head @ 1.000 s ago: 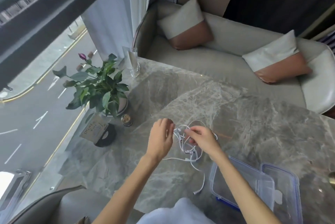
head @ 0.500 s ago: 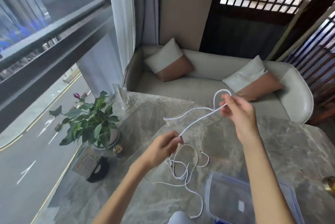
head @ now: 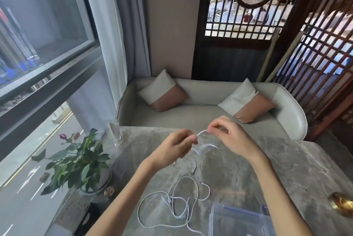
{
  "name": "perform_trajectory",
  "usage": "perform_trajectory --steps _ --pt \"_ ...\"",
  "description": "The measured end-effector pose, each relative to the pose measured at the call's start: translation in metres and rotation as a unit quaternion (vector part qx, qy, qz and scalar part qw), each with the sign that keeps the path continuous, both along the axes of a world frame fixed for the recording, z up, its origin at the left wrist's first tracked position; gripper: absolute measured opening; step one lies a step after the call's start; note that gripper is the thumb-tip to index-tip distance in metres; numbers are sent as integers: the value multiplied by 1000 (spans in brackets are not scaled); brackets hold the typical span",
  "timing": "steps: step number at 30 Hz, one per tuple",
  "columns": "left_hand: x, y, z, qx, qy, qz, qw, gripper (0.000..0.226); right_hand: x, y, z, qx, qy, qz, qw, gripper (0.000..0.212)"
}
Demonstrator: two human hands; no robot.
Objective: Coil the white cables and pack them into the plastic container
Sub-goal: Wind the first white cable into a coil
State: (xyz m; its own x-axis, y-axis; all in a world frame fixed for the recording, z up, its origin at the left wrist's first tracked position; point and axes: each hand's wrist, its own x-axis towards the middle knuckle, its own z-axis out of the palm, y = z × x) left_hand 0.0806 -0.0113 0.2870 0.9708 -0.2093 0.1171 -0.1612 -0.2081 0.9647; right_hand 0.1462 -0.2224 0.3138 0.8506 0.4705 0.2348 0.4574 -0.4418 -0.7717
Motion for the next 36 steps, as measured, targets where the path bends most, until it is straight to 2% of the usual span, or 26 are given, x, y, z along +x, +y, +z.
perform_trajectory --steps 2,4,7,10,12,14,16,18,21,24,27,30,31,33,35,36 --pt "-5 0 -1 -9 23 -55 998 26 8 -7 8 39 -39 -23 998 17" --pt "-8 -5 3 -50 41 -87 994 25 16 -10 14 142 -5 -59 988 17" --pt "-5 -21 27 -193 62 -146 968 22 20 1 15 188 21 -106 976 17" --pt "16 -31 58 -280 10 -190 941 19 5 28 -1 54 29 -105 993 30" --pt "32 -34 74 -293 -14 -151 944 21 -23 40 -11 26 48 -42 998 38" --pt "44 -36 79 -306 -23 -94 947 25 -51 37 -13 8 25 -4 1000 31" --pt "49 -37 73 -269 -36 -51 961 27 -70 23 -8 -67 -29 14 997 24" --pt "46 -40 60 -212 -45 -52 975 27 -80 8 12 -118 -81 15 990 18" --pt "29 -50 45 -159 -34 -105 981 27 -80 -16 57 -101 -198 -25 975 11" --pt "11 -69 53 -218 -50 -182 957 30 -64 -32 96 -47 -269 -51 961 6" --pt "2 -79 66 -302 -53 -216 927 38 -41 -34 116 58 -251 -53 965 4" --pt "-1 -75 75 -312 -62 -220 922 34 -15 -30 113 134 -171 -52 975 3" --pt "-1 -73 80 -308 -59 -226 922 33 -9 -28 109 147 -125 -33 981 2" --pt "1 -69 89 -318 -48 -240 916 34 -3 -19 89 203 34 19 978 13" --pt "5 -64 93 -354 -37 -227 907 36 -9 -2 67 184 94 7 978 15" --pt "8 -61 93 -366 -37 -212 906 37 -15 5 54 148 77 -26 986 18"
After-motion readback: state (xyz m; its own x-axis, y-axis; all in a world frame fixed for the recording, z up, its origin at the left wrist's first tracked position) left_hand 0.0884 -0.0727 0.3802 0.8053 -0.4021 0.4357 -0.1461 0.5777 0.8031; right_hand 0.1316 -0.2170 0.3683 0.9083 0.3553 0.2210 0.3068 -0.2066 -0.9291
